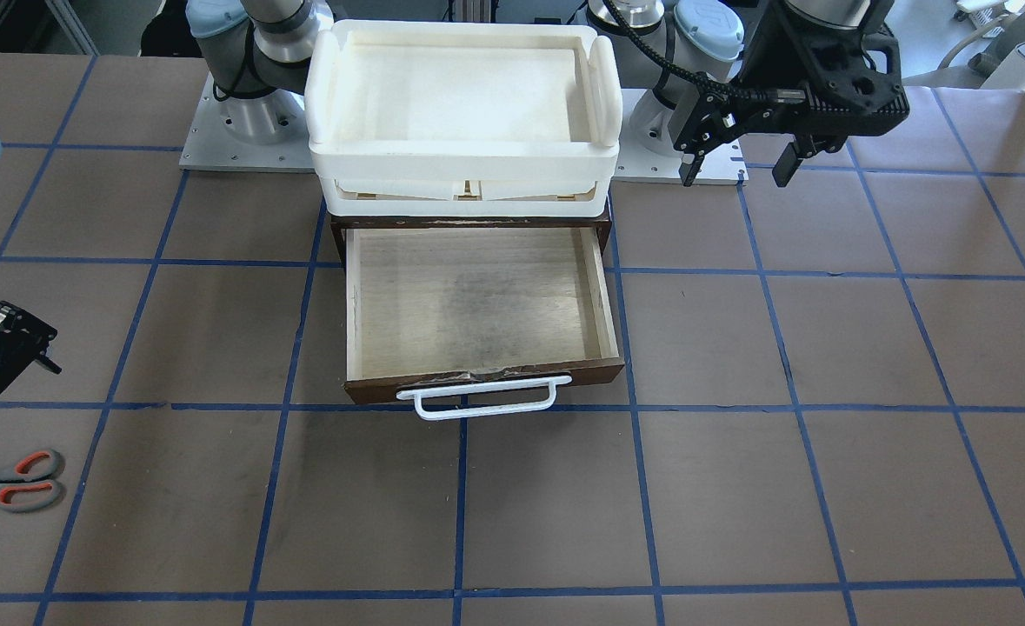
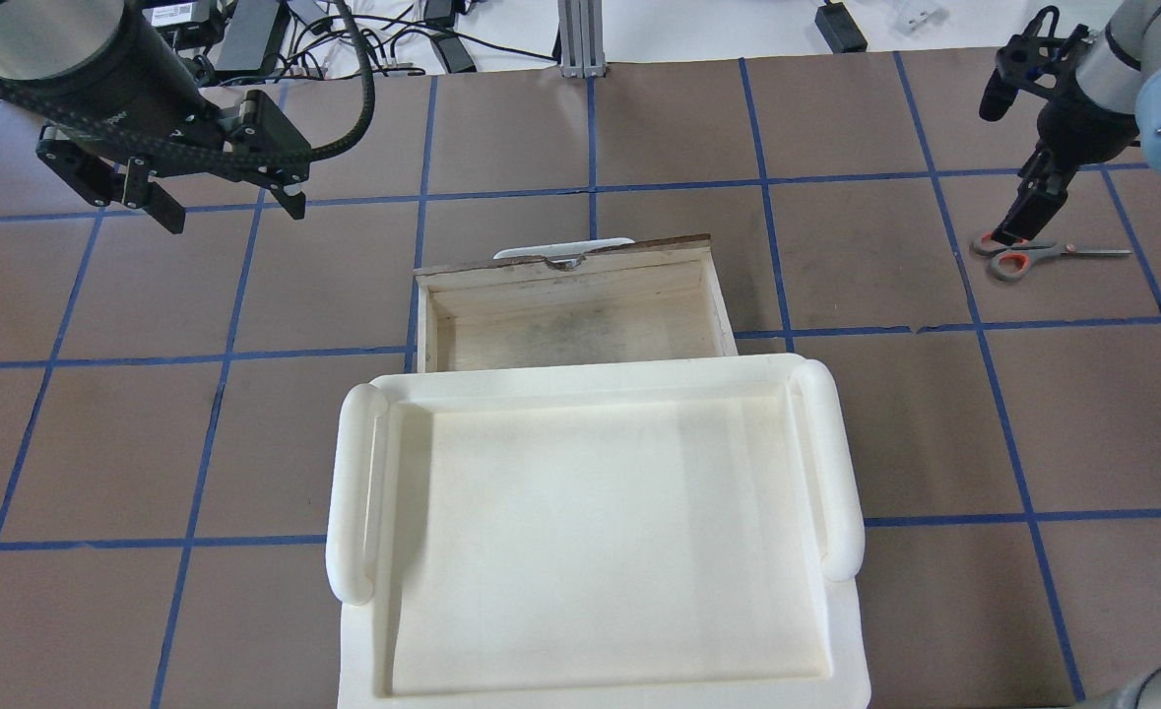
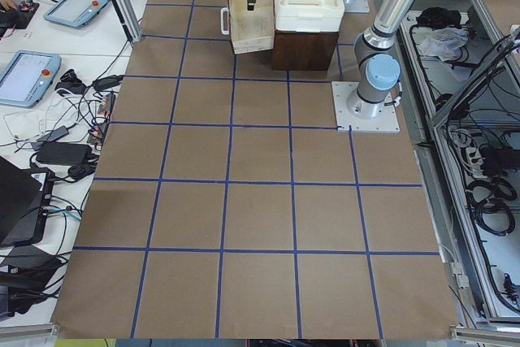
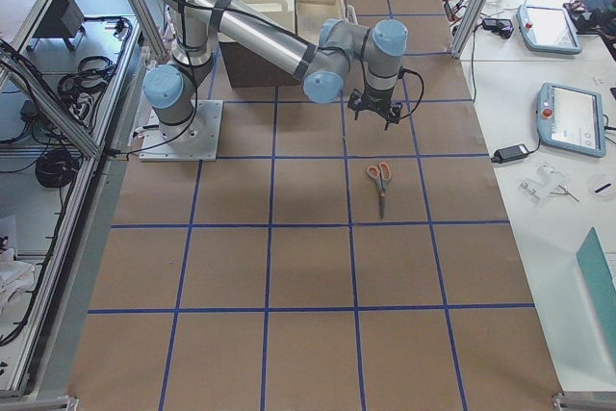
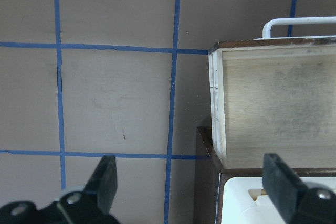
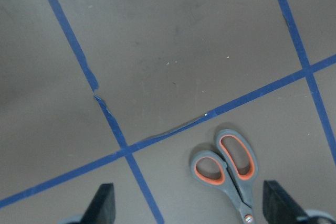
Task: Put scissors in drawer and close it
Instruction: 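Lower the right gripper over the grey-orange scissors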
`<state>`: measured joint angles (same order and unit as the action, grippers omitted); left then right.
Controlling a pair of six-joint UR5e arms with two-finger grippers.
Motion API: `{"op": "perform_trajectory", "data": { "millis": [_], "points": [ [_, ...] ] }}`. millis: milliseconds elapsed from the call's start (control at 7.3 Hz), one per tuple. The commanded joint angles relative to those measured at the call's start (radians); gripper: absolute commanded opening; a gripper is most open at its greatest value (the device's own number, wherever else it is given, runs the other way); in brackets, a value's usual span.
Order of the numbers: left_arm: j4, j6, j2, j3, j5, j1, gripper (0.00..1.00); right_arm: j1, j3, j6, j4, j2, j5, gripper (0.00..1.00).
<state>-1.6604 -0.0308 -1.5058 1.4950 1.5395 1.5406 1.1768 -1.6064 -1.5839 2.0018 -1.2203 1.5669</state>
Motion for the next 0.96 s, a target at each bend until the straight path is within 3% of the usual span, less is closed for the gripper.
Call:
{"op": "perform_trajectory", "data": {
  "millis": [0,822],
  "points": [
    [0.001,0.000,0.001,0.001,-0.002,0.000,1.00,-0.029,0.022,-0.161,0.095,0.082,0.005,1.00],
    [-0.001,-0.001,0.001,0.001,0.001,0.001,1.00,-0.111,0.026,-0.373,0.261,0.206,0.004,0.99]
  ]
}}
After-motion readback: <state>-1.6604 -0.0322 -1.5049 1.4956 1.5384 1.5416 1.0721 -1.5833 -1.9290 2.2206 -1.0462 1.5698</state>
